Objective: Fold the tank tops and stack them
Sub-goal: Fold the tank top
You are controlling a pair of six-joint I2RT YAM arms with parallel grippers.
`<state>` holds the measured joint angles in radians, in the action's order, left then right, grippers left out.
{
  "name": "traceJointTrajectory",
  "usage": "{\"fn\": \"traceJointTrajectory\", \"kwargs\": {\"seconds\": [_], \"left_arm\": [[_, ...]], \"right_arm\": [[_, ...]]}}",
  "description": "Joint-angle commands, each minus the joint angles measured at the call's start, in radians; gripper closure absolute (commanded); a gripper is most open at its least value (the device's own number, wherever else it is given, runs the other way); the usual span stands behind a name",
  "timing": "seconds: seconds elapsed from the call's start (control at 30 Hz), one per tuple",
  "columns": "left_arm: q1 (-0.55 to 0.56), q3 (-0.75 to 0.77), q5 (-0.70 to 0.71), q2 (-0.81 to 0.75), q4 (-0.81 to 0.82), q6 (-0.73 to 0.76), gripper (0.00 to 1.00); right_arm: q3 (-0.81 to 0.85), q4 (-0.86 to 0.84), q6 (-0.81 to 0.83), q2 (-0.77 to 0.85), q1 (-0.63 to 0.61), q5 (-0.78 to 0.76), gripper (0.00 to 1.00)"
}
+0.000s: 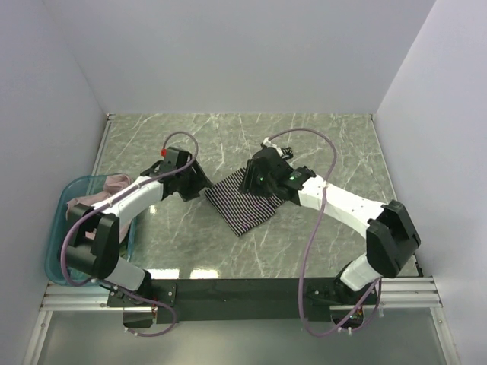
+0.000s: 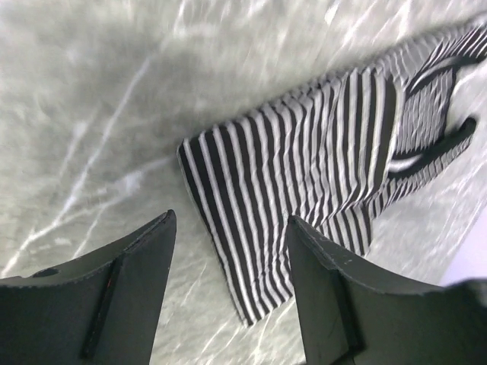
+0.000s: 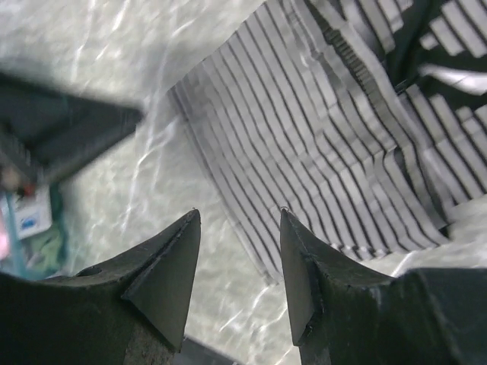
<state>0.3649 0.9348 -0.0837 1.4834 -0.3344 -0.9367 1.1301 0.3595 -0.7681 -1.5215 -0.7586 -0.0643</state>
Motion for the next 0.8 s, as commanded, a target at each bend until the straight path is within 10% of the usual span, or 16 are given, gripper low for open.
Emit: {"fn": "traceJointTrajectory", "kwargs": {"seconds": [0.0, 0.77], "left_arm": [[0.015, -0.057, -0.113, -0.009, 0.078, 0.013, 0.34], [0.045, -0.119, -0.106, 0.164, 0.144, -0.022, 0.34]], "right_arm": [[0.060, -0.031, 0.073, -0.072, 0.042, 0.029, 0.47], [0.347, 0.081, 0.177, -0.479, 0.228, -0.087, 0.54]]}}
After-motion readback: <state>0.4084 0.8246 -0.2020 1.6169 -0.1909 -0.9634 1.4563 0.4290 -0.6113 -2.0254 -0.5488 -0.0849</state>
